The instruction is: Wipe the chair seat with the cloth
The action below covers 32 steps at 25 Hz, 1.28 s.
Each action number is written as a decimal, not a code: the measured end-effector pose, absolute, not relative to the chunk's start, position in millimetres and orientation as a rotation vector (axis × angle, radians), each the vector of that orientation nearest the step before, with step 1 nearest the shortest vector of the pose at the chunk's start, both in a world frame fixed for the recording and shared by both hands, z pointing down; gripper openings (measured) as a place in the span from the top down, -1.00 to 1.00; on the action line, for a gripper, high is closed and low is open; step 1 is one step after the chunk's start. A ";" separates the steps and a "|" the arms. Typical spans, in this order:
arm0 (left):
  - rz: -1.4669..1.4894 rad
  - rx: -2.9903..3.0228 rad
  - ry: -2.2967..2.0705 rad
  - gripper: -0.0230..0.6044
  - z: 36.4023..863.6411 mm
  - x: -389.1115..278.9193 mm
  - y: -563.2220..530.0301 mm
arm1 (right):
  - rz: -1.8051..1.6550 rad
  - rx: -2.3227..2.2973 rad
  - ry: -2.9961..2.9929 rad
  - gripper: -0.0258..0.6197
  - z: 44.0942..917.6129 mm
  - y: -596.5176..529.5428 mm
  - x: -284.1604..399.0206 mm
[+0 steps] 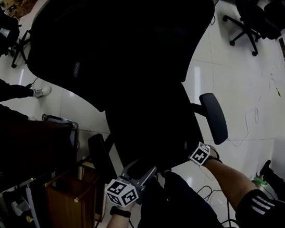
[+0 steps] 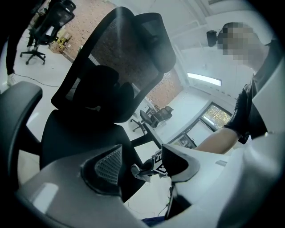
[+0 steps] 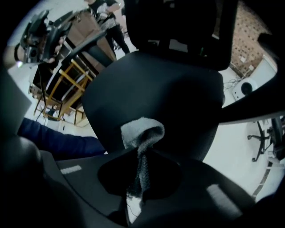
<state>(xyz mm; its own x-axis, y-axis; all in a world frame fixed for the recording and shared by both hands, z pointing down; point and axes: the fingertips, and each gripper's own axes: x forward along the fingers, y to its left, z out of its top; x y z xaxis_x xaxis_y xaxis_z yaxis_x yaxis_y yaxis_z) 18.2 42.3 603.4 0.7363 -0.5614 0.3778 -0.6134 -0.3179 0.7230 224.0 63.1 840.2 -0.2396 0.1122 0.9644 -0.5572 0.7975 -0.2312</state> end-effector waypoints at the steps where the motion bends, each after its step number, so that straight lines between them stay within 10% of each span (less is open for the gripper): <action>1: 0.069 2.002 -0.903 -0.04 597.6 14.8 40.2 | 0.680 0.365 -1.741 0.83 831.5 61.8 215.9; 18: -0.051 2.208 -0.958 -0.04 416.1 28.5 56.7 | 0.729 0.543 -2.520 0.83 497.9 23.8 97.5; 32: -0.133 2.438 -0.892 -0.04 354.0 24.4 265.1 | 0.628 0.883 -2.738 0.83 377.5 199.2 129.8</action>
<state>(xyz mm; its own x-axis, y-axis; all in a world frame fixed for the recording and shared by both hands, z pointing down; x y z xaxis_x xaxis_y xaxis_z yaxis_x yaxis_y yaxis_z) 24.4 265.1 354.0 0.7764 -0.6241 0.0880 -0.5714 -0.6381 0.5161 129.8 199.2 377.5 -0.8025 -0.5108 0.3083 -0.5941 0.7316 -0.3343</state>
